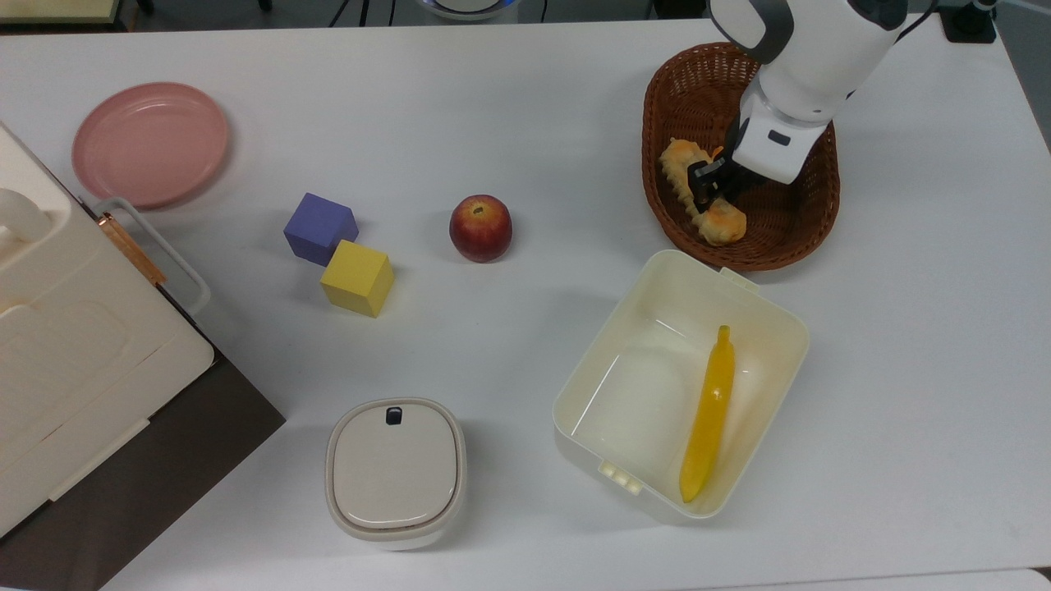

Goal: Put the bread on the table
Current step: 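Lower the gripper onto the striped bread roll and close on it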

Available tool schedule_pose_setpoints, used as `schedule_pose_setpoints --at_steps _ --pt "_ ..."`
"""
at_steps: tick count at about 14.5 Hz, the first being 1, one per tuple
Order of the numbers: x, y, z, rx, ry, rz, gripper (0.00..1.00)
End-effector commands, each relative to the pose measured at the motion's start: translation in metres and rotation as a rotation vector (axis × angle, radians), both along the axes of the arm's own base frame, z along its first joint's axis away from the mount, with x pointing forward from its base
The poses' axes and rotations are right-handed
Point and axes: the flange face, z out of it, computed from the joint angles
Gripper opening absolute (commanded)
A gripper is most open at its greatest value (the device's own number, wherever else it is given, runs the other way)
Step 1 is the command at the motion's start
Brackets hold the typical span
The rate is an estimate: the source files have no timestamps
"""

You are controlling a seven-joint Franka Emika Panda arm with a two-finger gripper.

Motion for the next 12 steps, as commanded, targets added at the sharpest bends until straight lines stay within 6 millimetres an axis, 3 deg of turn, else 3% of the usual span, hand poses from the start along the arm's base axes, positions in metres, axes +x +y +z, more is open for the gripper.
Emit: schedule_pose_setpoints --at_steps 1,8,12 --pt "-0.008 0.003 0.032 0.014 -0.037 0.01 0.35" --pt "-0.009 -0.015 0.083 0.017 -0.039 -0.022 0.35" --pt "0.008 -0.057 0.103 0.014 -0.049 -0.079 0.35"
